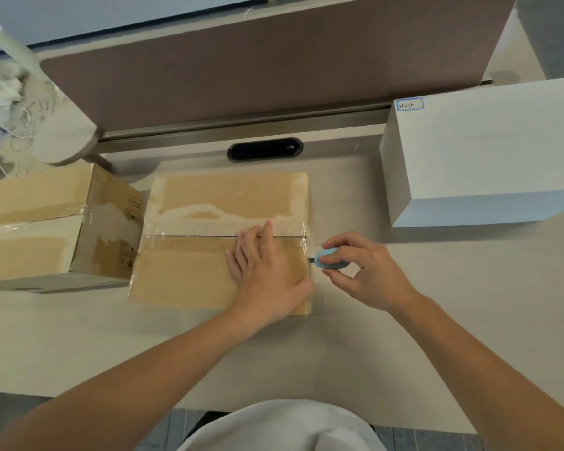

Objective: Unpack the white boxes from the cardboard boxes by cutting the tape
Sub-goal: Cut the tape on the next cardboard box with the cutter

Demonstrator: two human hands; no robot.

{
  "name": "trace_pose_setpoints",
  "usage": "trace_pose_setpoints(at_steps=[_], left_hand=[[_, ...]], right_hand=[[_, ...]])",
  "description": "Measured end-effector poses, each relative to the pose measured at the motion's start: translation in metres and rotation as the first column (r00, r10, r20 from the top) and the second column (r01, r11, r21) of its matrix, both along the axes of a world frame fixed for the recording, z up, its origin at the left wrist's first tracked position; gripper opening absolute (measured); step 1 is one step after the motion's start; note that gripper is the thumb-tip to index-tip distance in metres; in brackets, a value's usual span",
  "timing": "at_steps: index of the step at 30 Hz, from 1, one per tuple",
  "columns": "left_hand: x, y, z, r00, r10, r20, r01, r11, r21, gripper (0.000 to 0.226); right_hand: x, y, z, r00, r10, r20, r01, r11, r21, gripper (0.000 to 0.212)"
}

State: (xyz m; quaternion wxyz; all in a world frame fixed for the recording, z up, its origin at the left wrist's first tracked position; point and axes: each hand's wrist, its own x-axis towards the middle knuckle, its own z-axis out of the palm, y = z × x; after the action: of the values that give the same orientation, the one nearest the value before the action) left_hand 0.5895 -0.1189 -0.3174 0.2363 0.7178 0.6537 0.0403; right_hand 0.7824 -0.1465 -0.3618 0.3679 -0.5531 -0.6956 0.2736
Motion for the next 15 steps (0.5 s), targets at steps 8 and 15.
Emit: trace_pose_setpoints(at_steps=[8, 15], left_hand=[[-0.004, -0.004, 0.002, 0.991, 0.051, 0.12, -0.057, 0.997, 0.047, 0.116], [-0.003, -0.003, -0.002, 0.99, 0.05, 0.131, -0.057, 0.997, 0.053, 0.113]], right_hand=[[0.007, 0.01, 0.004, 0.989, 0.145, -0.028, -0.146, 0.989, -0.038, 0.014], [0.004, 0.026, 0.004, 0.992, 0.124, -0.007, -0.124, 0.991, -0.041, 0.017]])
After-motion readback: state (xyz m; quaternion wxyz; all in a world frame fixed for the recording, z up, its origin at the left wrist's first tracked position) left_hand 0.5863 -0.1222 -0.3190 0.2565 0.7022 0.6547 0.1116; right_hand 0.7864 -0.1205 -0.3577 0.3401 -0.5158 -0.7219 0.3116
